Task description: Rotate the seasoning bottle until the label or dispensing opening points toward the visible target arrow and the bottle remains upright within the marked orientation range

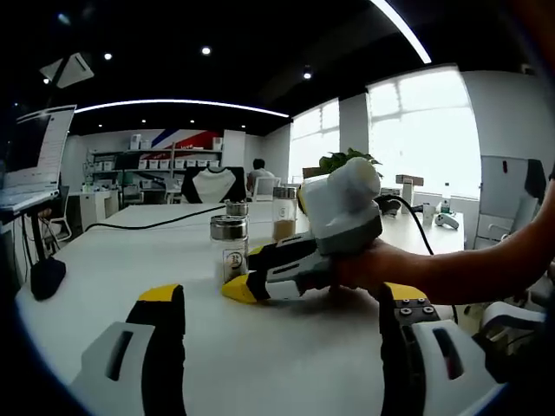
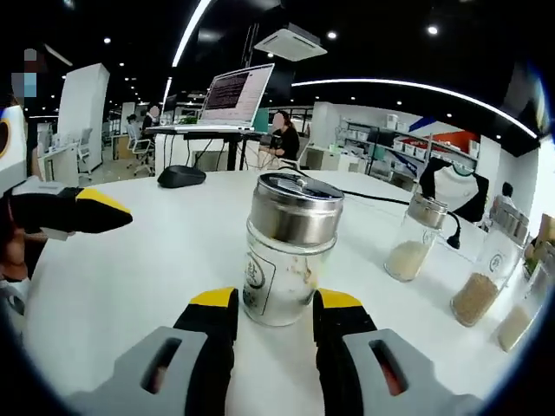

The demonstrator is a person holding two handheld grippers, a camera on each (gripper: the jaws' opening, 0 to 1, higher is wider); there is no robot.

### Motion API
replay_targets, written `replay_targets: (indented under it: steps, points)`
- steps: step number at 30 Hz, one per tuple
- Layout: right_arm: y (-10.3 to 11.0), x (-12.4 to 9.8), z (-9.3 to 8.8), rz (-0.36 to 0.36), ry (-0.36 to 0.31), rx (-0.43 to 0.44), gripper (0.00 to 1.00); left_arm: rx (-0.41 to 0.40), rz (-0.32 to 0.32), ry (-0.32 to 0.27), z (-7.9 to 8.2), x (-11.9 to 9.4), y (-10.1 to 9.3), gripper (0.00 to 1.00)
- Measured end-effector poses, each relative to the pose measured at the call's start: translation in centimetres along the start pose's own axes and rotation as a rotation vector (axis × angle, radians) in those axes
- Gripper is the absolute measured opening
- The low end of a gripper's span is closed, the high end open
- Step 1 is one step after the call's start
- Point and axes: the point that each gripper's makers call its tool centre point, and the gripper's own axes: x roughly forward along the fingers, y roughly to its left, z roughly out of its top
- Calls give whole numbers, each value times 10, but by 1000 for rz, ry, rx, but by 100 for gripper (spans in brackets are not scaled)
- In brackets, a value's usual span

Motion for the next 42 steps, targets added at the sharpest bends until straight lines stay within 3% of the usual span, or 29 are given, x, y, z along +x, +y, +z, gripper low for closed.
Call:
replay_targets:
  steps: [6,16,28,34,42]
  points:
    - [-1,-11,10,9,-40,29,32,-2,-1,-4,1,0,1,98]
    - [1,-9,8,13,-26,90,28,2,-4,-4,3,-1,1,98]
    - [4,-6,8,-66,-19,156,28,6,5,-2,4,-7,6,98]
    - [5,-7,4,-71,-6,97,27,0,29,-21,8,-14,17,98]
    - [1,-30,8,-50,-60,116,29,-6,23,-23,7,-13,14,98]
